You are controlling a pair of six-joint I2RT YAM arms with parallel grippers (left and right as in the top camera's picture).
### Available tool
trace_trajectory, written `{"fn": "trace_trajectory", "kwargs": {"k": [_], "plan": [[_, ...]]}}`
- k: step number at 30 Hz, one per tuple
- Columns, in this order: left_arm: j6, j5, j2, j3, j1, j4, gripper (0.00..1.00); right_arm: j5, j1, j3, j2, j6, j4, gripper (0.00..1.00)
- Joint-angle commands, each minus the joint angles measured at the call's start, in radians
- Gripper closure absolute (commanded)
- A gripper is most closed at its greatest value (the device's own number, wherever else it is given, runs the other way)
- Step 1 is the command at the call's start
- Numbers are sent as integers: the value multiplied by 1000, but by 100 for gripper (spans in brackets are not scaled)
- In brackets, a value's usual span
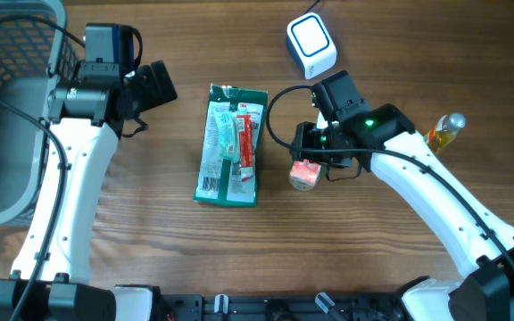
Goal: Scan the item barcode
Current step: 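Move the right gripper over the Kleenex jar and grasp the Kleenex pack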
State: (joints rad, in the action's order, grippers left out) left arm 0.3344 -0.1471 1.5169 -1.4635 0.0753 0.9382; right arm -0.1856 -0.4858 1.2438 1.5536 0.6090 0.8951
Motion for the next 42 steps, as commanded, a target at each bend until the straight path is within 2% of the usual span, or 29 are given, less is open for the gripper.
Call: {"fn": "trace_trajectory", "kwargs": {"k": [1,9,18,28,32,37,42], "plan": [[-13,8,3,-8,-5,-3,0,5,-1,-9,-2,5,-5,43],[-13,8,3,-8,-5,-2,0,5,-1,-9,-2,5,19,44],[-12,8,3,-8,-5,-2,0,57,-1,-9,-2,32,61,55],[-13,8,3,-8,-5,-3,0,84,-1,-9,-2,46,120,57],[-13,8,3,-8,-5,-2,0,85,-1,-9,-2,47,128,62],[-13,8,3,-8,-5,-3,0,111,-1,-15,-2,49,140,61],[-13,8,3,-8,-5,-2,0,111,-1,-67,-2,55,80,60]]}}
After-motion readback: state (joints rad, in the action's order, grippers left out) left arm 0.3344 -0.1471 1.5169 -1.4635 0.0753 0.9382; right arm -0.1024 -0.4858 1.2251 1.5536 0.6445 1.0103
